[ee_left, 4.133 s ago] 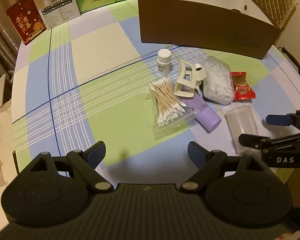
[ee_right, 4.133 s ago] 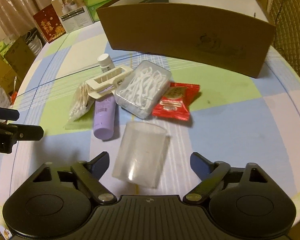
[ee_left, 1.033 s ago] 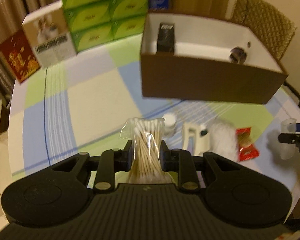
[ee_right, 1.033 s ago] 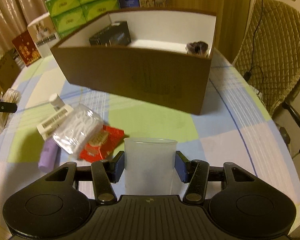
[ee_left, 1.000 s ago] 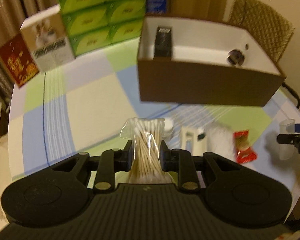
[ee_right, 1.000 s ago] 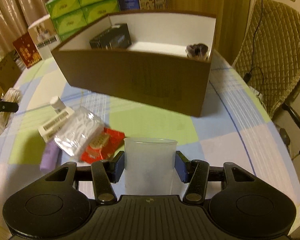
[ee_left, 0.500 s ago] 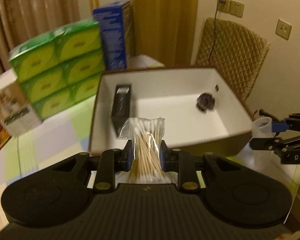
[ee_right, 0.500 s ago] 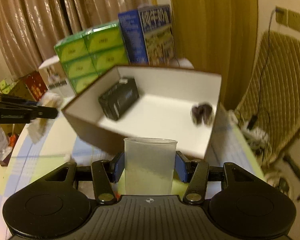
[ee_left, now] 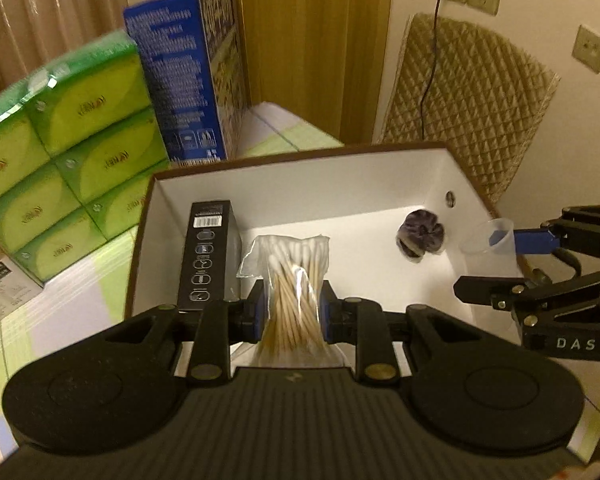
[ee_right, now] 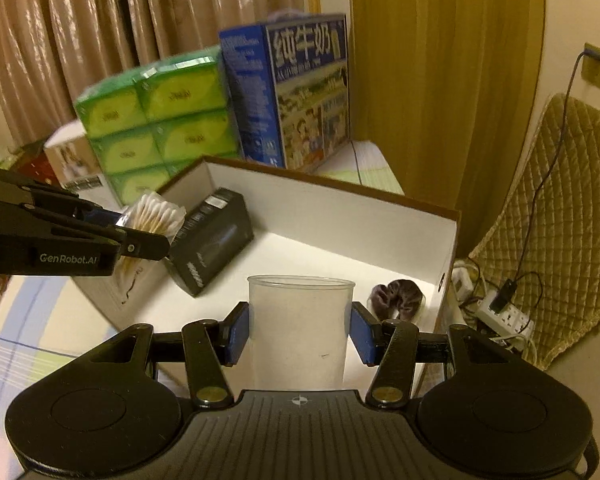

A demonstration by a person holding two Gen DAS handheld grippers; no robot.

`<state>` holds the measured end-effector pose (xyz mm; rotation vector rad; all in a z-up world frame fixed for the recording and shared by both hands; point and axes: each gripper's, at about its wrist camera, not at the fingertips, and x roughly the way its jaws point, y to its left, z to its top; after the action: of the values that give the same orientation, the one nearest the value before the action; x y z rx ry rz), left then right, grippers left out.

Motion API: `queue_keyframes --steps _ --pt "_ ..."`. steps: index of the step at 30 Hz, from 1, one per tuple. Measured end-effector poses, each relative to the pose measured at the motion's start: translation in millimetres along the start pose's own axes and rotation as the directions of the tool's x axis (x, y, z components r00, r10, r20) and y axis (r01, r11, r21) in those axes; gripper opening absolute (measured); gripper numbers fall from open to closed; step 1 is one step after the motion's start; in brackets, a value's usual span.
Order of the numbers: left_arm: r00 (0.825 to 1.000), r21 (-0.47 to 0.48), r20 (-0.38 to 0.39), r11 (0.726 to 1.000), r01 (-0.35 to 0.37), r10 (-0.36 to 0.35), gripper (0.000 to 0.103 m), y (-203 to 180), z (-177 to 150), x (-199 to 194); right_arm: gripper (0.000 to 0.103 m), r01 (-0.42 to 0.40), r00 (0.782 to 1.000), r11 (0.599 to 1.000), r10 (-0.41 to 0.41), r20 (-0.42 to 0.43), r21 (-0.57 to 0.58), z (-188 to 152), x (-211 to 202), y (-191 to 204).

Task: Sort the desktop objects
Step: 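Carry the swab bag and cup into the cardboard box and release both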

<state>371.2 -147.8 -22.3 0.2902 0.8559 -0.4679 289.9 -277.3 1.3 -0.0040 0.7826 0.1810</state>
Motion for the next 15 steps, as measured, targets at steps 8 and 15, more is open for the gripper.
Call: queue_keyframes --steps 8,15 --pt "0.980 0.094 -0.196 0.996 0.010 0.009 0.022 -3 -7 64 0.050 -0.024 0.988 0.996 0.010 -0.156 -0.087 5 46 -14" --pt "0.944 0.088 -0.330 0.996 0.001 0.028 0.022 6 -16 99 0.050 -0.052 0.961 0.978 -0.006 -0.275 -0.203 2 72 -17"
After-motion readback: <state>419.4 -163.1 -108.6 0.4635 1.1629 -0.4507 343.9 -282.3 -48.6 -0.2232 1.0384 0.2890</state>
